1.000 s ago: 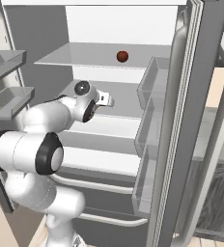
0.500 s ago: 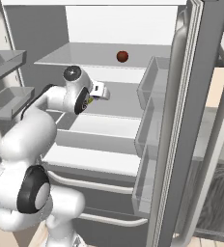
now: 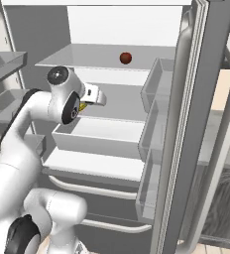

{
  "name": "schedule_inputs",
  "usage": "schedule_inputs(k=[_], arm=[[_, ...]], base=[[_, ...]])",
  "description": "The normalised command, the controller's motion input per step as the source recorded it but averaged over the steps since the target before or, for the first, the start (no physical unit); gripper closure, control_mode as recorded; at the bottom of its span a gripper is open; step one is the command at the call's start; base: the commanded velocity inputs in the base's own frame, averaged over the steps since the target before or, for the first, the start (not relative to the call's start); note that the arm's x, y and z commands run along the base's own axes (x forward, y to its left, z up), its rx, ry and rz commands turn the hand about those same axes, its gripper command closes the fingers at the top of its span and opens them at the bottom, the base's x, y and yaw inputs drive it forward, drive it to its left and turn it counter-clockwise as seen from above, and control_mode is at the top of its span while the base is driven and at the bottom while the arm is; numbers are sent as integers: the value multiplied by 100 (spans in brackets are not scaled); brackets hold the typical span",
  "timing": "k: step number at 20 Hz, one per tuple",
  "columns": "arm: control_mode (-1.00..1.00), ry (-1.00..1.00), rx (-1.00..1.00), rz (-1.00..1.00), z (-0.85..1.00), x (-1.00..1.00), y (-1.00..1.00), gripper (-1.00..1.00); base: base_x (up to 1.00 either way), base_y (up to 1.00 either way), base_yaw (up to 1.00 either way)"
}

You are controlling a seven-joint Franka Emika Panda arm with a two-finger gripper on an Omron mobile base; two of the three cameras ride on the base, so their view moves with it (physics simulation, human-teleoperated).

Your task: Pick the apple and banana from the fridge and place them inside the tupperware on the counter.

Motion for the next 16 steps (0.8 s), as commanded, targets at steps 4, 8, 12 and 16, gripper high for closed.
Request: schedule_inputs(k=[4,8,12,16], arm=[[-100,31,0,0,38,-83,0,100],[-100,22,0,0,26,-88,-1,100],[-100,0,0,0,8,-94,-5,100],[-100,0,0,-1,0,-90,-1,100]], base=[[0,0,0],[0,0,0],[0,0,0],[0,0,0]])
